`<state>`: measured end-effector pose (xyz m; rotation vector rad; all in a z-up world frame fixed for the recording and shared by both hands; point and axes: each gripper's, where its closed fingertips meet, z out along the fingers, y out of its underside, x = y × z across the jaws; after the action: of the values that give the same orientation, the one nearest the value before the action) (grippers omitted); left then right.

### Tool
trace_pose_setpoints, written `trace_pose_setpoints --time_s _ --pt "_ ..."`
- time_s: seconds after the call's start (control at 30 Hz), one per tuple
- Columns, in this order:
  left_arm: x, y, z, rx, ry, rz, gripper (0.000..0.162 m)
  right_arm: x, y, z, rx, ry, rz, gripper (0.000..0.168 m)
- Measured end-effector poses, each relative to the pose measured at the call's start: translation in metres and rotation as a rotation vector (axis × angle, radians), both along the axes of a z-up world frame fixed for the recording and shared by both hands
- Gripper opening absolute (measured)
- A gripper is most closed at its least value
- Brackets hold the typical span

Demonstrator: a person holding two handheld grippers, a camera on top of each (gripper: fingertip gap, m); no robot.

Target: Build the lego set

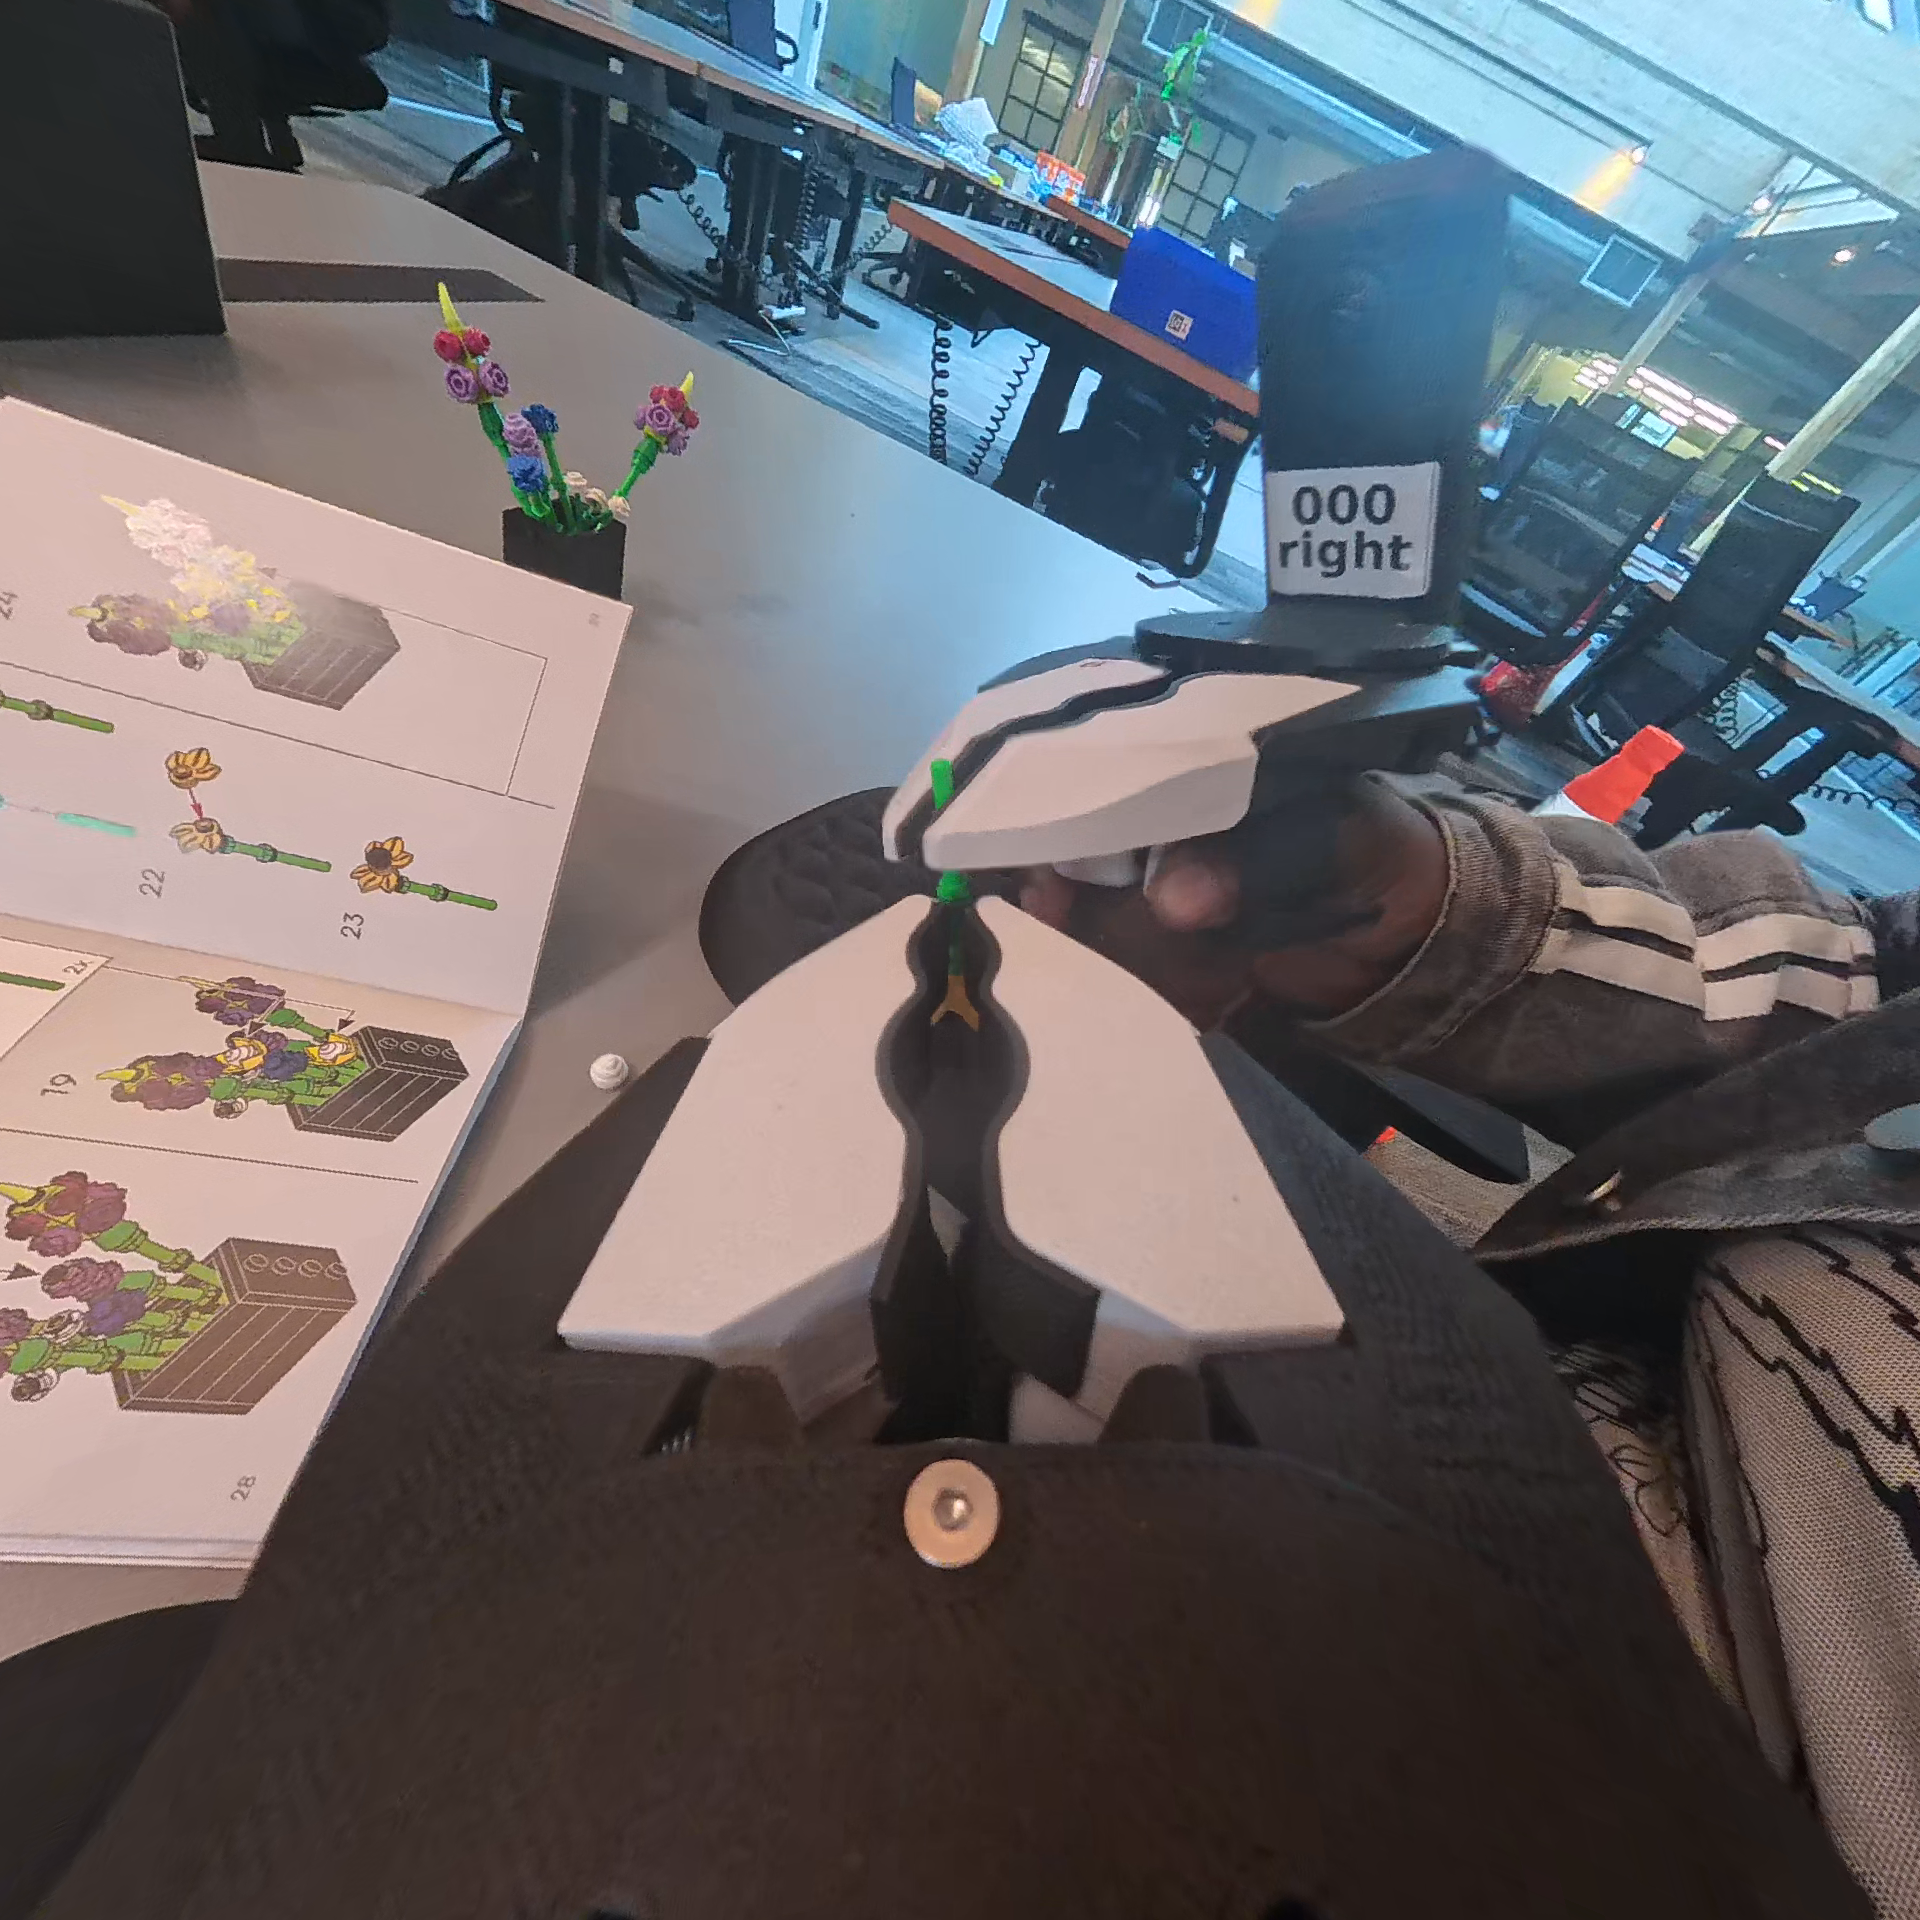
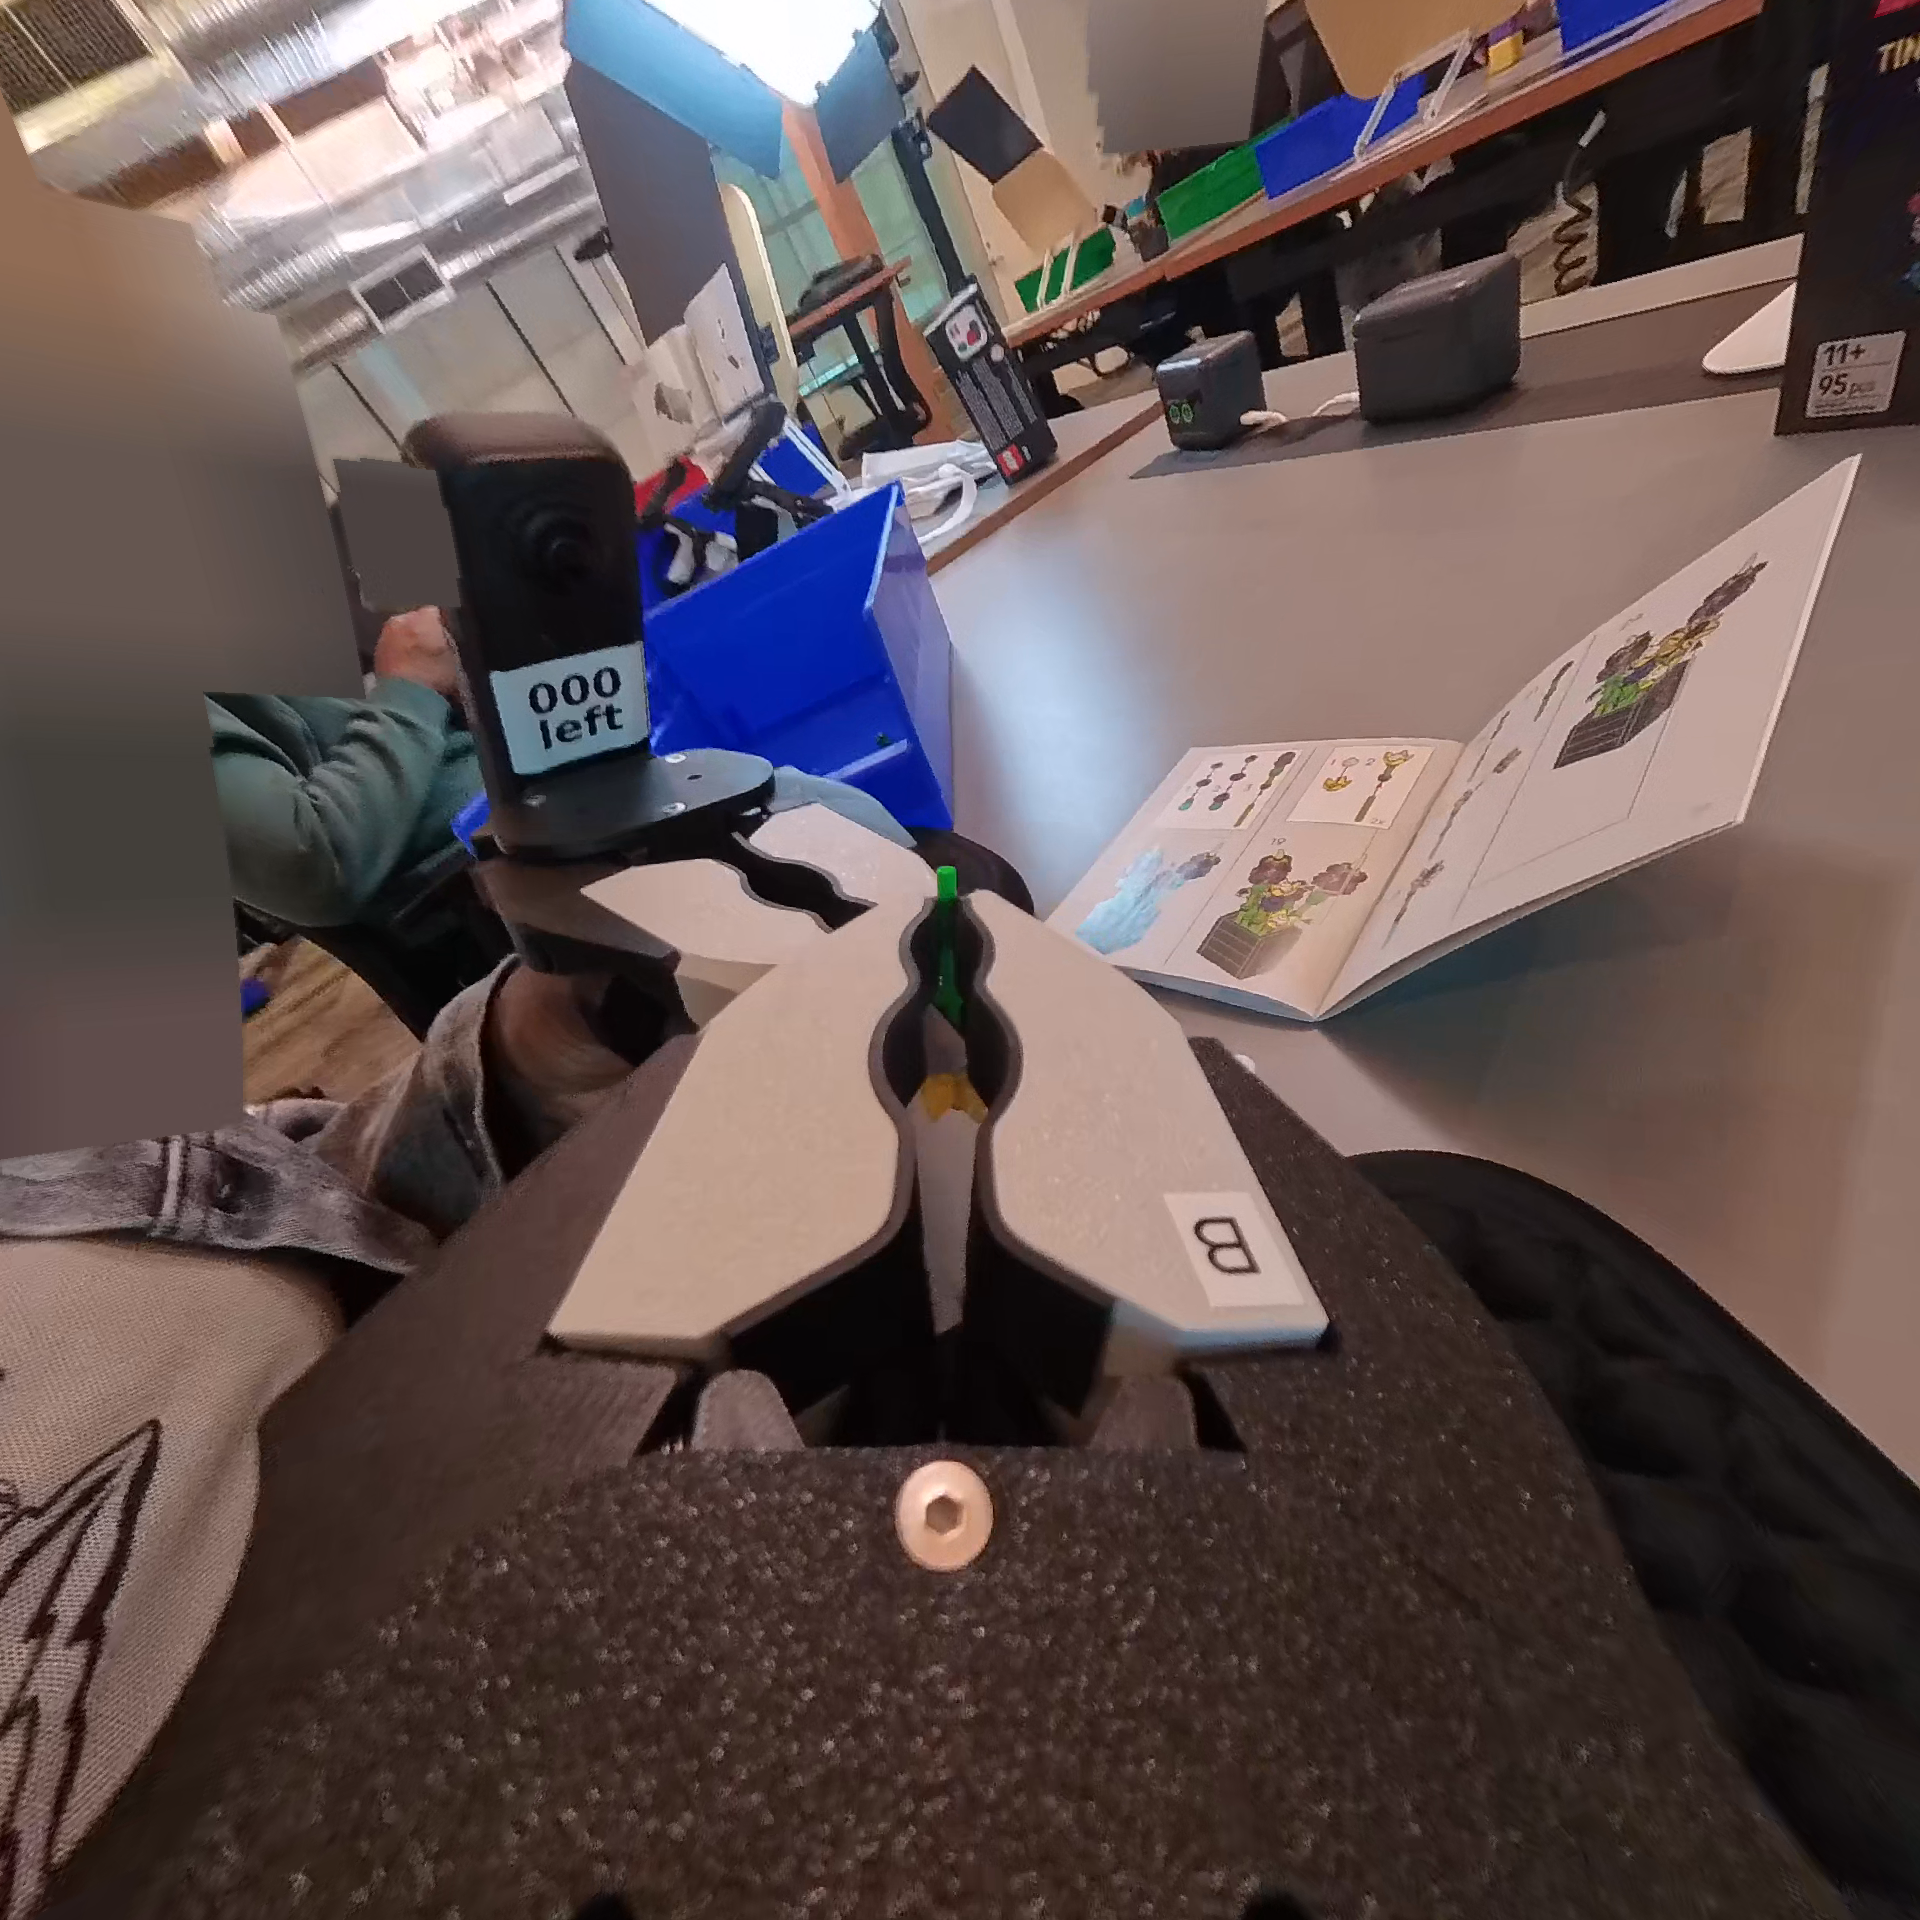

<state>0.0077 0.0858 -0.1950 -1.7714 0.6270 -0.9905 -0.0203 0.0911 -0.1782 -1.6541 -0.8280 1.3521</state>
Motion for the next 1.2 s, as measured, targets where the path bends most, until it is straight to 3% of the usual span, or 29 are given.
trace_pose_setpoints --time_s 0.07,0.1,0.13,0.3,0.37,1.2 --pt "0.001 0.001 0.001 -0.012 -0.012 -0.010 0.001 0.003 0.001 0.005 -0.077 0.060 0.044 0.006" --pt "0.001 0.000 0.000 -0.024 -0.015 -0.020 0.001 0.005 0.005 0.007 -0.124 0.099 0.048 0.030" --pt "0.003 -0.001 -0.002 -0.032 -0.003 -0.034 0.001 0.008 0.009 0.010 -0.149 0.133 0.046 0.041" --pt "0.005 0.000 -0.004 -0.031 0.027 -0.031 0.001 0.007 0.002 0.005 -0.066 0.037 0.121 0.025" --pt "0.005 -0.001 -0.004 -0.032 0.025 -0.035 0.001 0.006 0.001 0.002 -0.036 0.011 0.120 0.003" --pt "0.009 -0.006 -0.011 -0.009 0.095 -0.058 0.000 0.009 -0.007 -0.009 0.063 -0.070 0.107 0.004"
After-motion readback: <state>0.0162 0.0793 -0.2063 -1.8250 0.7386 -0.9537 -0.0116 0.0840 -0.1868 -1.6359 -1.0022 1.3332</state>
